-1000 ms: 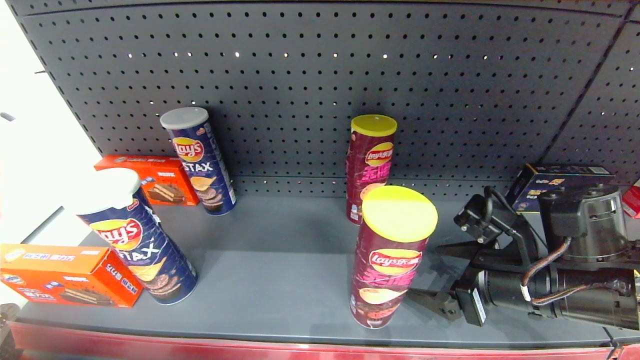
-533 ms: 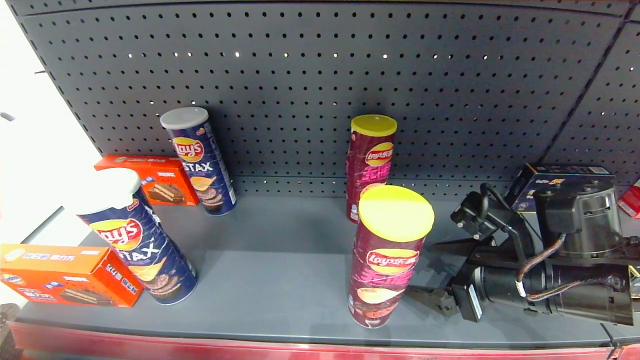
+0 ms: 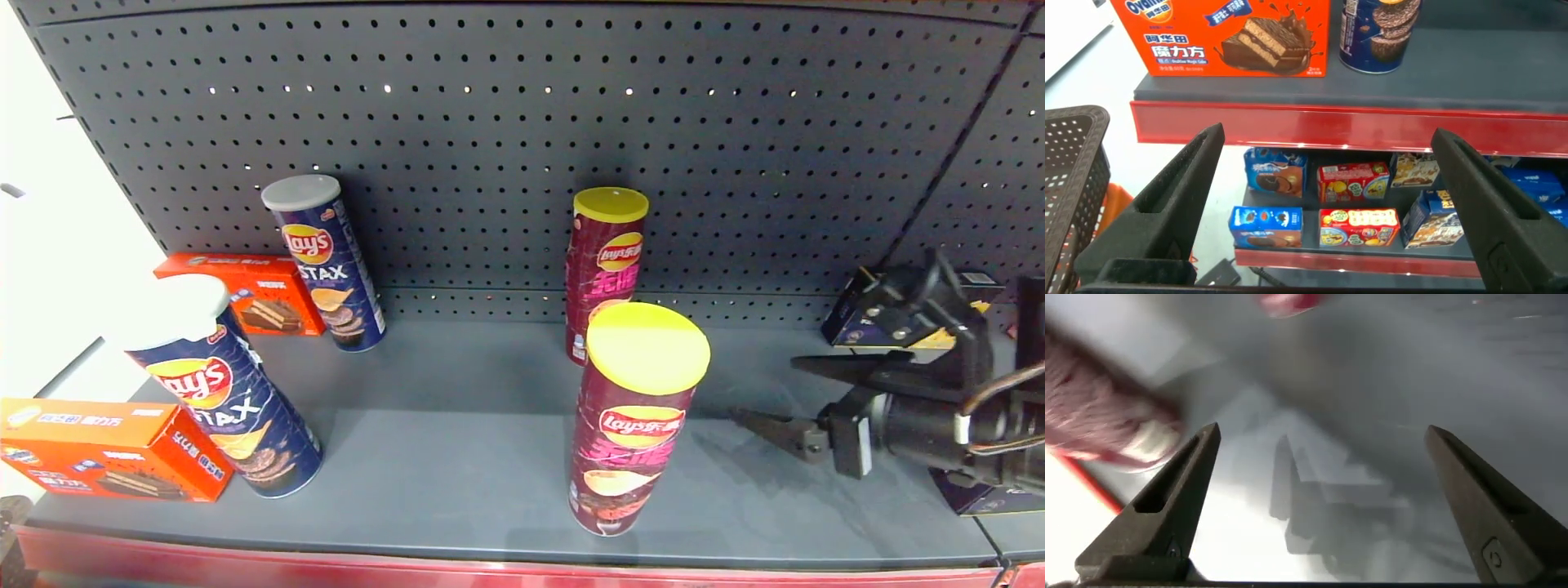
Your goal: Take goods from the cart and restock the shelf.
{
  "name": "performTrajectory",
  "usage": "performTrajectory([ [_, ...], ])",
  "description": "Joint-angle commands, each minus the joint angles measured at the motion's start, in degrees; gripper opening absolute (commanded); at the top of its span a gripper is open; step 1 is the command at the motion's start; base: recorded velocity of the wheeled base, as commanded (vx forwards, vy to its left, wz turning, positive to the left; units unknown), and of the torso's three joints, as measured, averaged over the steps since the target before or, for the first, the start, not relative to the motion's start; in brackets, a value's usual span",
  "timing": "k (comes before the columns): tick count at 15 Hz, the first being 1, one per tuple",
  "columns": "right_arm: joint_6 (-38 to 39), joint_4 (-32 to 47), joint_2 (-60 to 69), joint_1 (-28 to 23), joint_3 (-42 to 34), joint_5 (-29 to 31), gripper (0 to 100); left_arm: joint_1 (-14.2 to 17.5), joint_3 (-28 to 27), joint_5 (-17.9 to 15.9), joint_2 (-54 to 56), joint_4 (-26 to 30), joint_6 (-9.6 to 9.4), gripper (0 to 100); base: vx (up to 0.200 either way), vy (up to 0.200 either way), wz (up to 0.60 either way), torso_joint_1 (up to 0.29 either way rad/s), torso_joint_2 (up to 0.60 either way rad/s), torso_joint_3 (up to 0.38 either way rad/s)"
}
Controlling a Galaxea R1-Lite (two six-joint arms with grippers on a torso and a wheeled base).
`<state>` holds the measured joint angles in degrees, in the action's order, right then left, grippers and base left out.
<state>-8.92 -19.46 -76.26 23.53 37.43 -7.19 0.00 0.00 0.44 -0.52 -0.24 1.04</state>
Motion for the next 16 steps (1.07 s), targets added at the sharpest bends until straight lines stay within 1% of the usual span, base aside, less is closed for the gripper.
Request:
performTrajectory([
  [1, 0.1, -0.1, 14.9, -11.4, -5.4, 0.0, 100, 0.0, 0.0, 0.0, -0.1, 0.0, 0.02, 100, 0.0, 0.0, 0.0, 0.0, 0.0, 0.0],
  [2, 0.0, -0.1, 19.7, -15.2, -7.8, 0.0, 100, 0.0, 0.0, 0.0, -0.1, 0.0, 0.02, 100, 0.0, 0.0, 0.0, 0.0, 0.0, 0.0],
  [3, 0.0, 0.0, 27.2, -20.5, -11.8, 0.0, 100, 0.0, 0.0, 0.0, -0.1, 0.0, 0.02, 100, 0.0, 0.0, 0.0, 0.0, 0.0, 0.0],
  [5, 0.0, 0.0, 40.6, -25.8, -19.8, 2.2, 100, 0.0, 0.0, -0.4, -0.1, 0.0, -0.07, 100, 0.0, 0.0, 0.0, 0.0, 0.0, 0.0],
  [6, 0.0, 0.6, 46.2, -27.1, -22.3, 3.6, 100, -0.1, 0.0, -0.4, -0.1, 0.0, -0.07, 100, 0.0, 0.0, 0.0, 0.0, 0.0, 0.0],
  [8, 0.0, 4.7, 55.0, -29.0, -25.3, 6.3, 100, -0.1, 0.0, -0.4, -0.1, 0.0, -0.07, 100, 0.0, 0.0, 0.0, 0.0, 0.0, 0.0],
  [11, 1.7, 22.4, 69.2, -30.6, -27.1, 7.5, 100, -0.1, 0.0, -0.3, -0.1, 0.0, -0.07, 100, 0.0, 0.0, 0.0, 0.0, 0.0, 0.0],
  [12, 3.9, 23.1, 71.1, -30.7, -29.7, 7.6, 100, -0.1, 0.0, -0.3, -0.1, 0.0, -0.07, 100, 0.0, 0.0, 0.0, 0.0, 0.0, 0.0],
  [13, 6.6, 17.6, 70.8, -30.8, -33.3, 7.7, 100, -0.1, 0.0, -0.3, -0.1, 0.0, -0.07, 100, 0.0, 0.0, 0.0, 0.0, 0.0, 0.0],
  [14, 7.2, 15.2, 70.8, -30.8, -35.7, 7.7, 100, -0.1, 0.0, -0.3, -0.1, 0.0, -0.07, 100, 0.0, 0.0, 0.0, 0.0, 0.0, 0.0],
  [15, 7.9, 19.4, 70.8, -30.7, -37.4, 7.0, 100, -0.1, 0.0, -0.4, -0.1, 0.0, -0.07, 100, 0.0, 0.0, 0.0, 0.0, 0.0, 0.0],
  [16, 7.9, 21.1, 70.8, -30.7, -37.0, 6.8, 100, -0.1, 0.0, -0.3, -0.1, 0.0, -0.07, 100, 0.0, 0.0, 0.0, 0.0, 0.0, 0.0],
])
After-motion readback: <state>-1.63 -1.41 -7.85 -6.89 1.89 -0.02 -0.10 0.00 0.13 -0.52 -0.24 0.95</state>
